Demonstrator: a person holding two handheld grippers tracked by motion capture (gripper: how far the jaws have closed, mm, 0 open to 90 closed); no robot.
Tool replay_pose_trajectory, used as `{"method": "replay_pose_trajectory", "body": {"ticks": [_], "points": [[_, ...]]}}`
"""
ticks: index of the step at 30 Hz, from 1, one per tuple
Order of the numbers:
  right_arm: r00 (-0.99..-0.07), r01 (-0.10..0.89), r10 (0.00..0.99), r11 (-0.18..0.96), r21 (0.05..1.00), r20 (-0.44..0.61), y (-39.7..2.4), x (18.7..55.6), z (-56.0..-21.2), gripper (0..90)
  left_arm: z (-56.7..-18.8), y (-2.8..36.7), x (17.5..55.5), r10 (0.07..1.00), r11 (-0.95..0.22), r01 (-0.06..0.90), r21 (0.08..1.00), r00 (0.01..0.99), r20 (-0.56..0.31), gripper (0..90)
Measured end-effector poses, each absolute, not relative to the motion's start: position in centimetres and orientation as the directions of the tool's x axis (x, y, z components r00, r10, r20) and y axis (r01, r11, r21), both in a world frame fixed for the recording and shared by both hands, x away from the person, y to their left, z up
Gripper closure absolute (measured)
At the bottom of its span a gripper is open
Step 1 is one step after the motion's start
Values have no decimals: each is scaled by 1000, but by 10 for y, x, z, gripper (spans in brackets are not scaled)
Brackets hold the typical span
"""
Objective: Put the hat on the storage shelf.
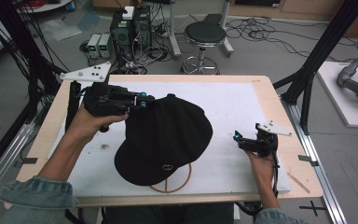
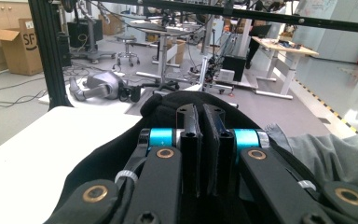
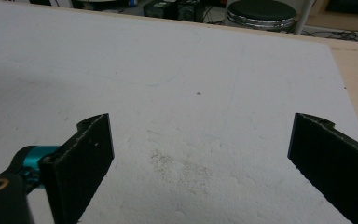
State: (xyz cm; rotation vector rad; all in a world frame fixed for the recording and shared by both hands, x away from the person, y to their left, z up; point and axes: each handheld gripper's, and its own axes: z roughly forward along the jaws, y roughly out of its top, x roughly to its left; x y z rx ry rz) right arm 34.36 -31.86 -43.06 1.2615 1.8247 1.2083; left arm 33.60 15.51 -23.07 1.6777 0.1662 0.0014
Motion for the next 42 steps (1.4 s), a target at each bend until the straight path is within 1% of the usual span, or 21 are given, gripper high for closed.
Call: {"method": "replay_pose_trajectory", "body": {"ticks": [6,11,16,19,21,23,26,33,37,42], "points": [[-364,381,931,133,915,16,-318,344,-431,64,-238,153,332,116,-124,100,987,990,-86,850],[-367,383,930,133,914,19,-318,343,-431,64,-240,151,329,134,-163,69,984,990,-47,842],[-365,381,931,134,915,16,-319,344,-431,64,-243,151,330,140,-198,55,979,990,-28,826],[-364,381,931,134,915,15,-319,344,-431,64,-244,151,329,143,-198,49,979,989,-20,799],[-365,378,931,135,916,14,-319,344,-431,64,-245,153,329,155,-180,43,983,988,-15,777],[-364,380,931,137,915,11,-319,344,-431,64,-243,157,330,165,-156,46,987,986,-20,775],[-364,380,931,135,915,14,-319,344,-431,64,-242,162,332,183,-147,50,988,983,-23,731],[-364,378,931,136,916,12,-319,345,-431,64,-242,172,336,247,-138,59,989,969,-24,641],[-364,380,931,134,915,15,-319,345,-431,64,-243,178,337,315,-142,51,989,949,-4,606],[-362,381,932,134,915,15,-319,345,-431,64,-244,186,339,378,-138,49,989,926,6,551]]}}
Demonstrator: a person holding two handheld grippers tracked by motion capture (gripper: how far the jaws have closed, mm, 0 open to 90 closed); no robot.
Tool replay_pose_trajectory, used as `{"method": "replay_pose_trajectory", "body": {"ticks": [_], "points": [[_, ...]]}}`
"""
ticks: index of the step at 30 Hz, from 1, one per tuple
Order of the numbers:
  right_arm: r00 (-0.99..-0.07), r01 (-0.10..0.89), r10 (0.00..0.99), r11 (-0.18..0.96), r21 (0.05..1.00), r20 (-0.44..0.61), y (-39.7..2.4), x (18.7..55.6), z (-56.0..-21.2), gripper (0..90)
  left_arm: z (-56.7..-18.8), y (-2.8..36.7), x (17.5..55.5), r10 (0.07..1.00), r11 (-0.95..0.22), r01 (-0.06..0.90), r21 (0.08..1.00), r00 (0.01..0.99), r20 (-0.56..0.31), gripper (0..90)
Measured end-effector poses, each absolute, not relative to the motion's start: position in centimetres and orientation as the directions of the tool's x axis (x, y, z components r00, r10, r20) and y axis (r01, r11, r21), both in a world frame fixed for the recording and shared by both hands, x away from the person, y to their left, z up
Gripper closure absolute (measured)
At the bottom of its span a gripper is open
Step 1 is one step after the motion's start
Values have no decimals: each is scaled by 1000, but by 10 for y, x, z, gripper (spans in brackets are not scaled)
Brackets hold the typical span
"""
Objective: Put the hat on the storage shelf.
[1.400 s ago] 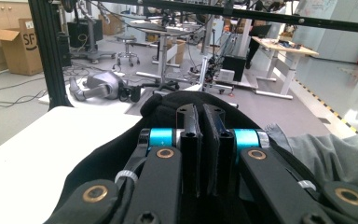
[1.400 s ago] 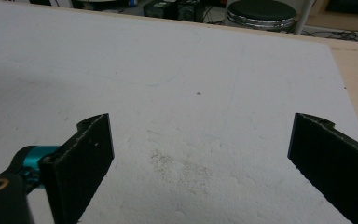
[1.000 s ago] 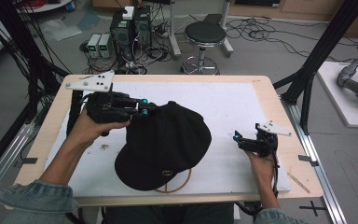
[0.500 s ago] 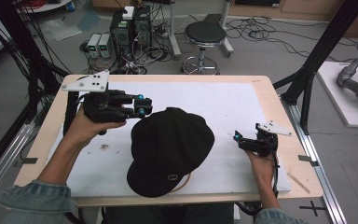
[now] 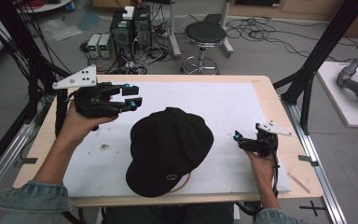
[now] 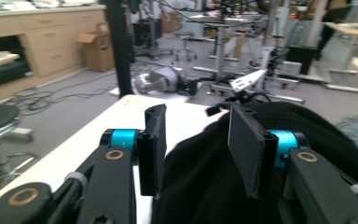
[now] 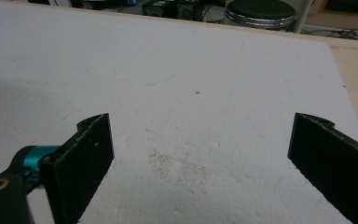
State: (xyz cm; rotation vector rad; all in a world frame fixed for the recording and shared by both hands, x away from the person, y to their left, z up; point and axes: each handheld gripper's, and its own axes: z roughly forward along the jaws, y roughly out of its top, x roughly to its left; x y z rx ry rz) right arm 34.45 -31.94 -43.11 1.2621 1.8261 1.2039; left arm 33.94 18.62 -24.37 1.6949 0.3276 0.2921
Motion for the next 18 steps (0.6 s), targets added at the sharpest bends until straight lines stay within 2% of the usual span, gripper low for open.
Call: {"method": "replay_pose_trajectory", "body": {"ticks": [7,18], "points": [[-361,379,932,133,916,15,-319,345,-431,64,-249,201,340,465,-123,55,991,885,9,469],[-359,370,933,121,921,22,-320,346,-431,64,-270,228,329,615,-114,57,992,788,26,387]]}}
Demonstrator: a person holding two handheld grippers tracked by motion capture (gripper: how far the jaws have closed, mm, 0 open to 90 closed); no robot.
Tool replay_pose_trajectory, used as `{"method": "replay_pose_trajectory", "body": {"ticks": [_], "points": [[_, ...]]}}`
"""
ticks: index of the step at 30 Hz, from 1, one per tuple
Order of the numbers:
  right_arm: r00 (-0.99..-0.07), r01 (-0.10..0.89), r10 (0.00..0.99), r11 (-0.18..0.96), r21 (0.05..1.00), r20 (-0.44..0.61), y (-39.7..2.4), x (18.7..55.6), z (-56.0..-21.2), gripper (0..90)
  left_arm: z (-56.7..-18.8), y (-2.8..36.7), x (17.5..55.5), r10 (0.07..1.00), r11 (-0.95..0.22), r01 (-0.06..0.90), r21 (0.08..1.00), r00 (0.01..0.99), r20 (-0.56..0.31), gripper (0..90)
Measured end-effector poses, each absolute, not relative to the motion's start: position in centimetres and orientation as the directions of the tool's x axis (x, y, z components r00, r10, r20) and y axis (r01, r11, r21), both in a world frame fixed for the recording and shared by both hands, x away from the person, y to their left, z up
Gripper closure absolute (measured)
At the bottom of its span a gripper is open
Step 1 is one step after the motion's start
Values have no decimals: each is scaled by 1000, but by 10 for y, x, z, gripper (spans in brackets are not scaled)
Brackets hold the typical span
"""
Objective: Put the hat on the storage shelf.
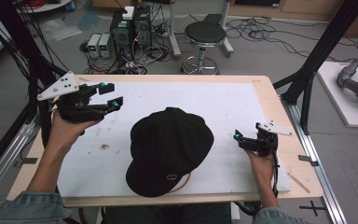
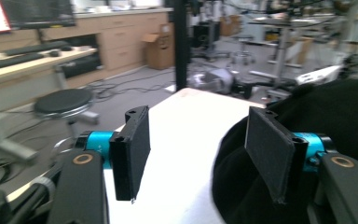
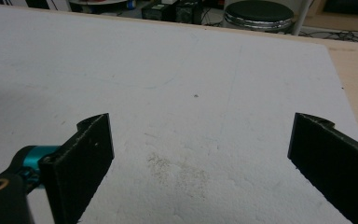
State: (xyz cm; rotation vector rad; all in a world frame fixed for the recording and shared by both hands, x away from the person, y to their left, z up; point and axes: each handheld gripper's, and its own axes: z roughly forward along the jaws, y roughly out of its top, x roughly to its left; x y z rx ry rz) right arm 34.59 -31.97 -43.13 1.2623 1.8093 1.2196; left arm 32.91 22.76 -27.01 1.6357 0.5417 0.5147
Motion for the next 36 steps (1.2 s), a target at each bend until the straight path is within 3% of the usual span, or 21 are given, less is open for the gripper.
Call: {"method": "replay_pose_trajectory", "body": {"ticks": [10,17,36], "points": [[-357,365,934,119,923,20,-319,347,-431,65,-296,245,320,740,-145,61,988,670,67,296],[-353,359,935,119,926,17,-318,345,-430,64,-316,255,318,779,-148,76,986,623,69,255],[-355,352,935,116,929,18,-316,347,-430,65,-365,297,316,854,-87,150,985,520,-4,247]]}}
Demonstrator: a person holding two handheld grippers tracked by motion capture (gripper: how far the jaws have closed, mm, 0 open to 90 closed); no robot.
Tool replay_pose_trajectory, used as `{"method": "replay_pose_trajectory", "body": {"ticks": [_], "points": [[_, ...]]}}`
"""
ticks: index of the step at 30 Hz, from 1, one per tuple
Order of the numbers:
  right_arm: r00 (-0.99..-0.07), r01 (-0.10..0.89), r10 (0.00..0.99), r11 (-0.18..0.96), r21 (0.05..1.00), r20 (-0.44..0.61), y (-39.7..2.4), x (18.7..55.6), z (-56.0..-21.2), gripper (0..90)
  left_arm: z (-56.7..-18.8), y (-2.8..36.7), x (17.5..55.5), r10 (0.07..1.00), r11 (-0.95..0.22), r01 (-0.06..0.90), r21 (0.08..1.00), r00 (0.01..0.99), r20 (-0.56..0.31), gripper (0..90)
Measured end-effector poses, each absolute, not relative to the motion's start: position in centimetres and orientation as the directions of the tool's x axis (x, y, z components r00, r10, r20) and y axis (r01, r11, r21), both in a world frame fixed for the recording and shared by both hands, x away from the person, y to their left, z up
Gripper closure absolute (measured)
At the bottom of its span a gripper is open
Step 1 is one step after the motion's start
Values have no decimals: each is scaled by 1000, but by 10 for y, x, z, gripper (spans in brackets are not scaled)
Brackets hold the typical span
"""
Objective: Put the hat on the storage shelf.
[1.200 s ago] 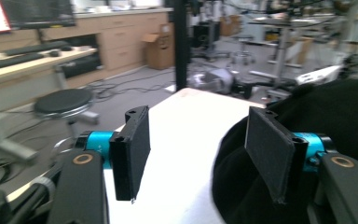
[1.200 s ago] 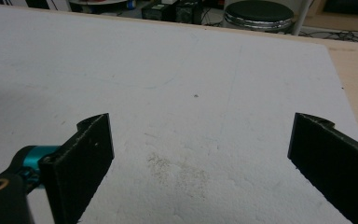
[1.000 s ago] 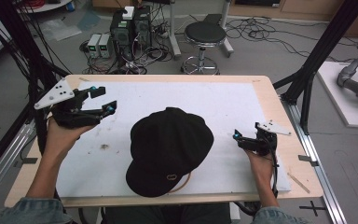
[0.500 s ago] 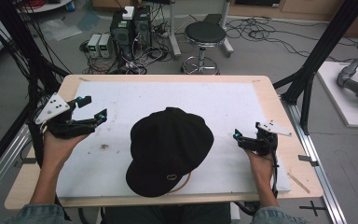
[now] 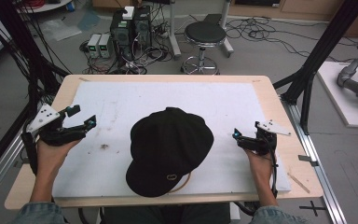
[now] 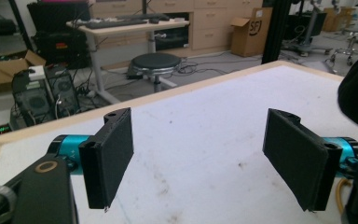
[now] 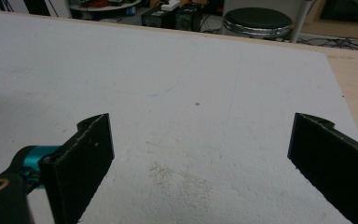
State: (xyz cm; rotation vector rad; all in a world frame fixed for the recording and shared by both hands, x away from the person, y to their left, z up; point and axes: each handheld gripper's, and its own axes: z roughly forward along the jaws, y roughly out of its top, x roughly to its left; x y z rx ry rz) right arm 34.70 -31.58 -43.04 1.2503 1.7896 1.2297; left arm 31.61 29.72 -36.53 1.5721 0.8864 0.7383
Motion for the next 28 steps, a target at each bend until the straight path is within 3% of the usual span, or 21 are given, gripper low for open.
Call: {"method": "replay_pose_trajectory", "body": {"ticks": [15,28], "points": [[-355,352,935,117,929,17,-314,349,-431,64,-408,308,319,869,-109,213,971,495,-11,240],[-359,356,933,119,927,18,-313,349,-431,64,-413,306,320,865,-124,225,966,501,-6,242]]}}
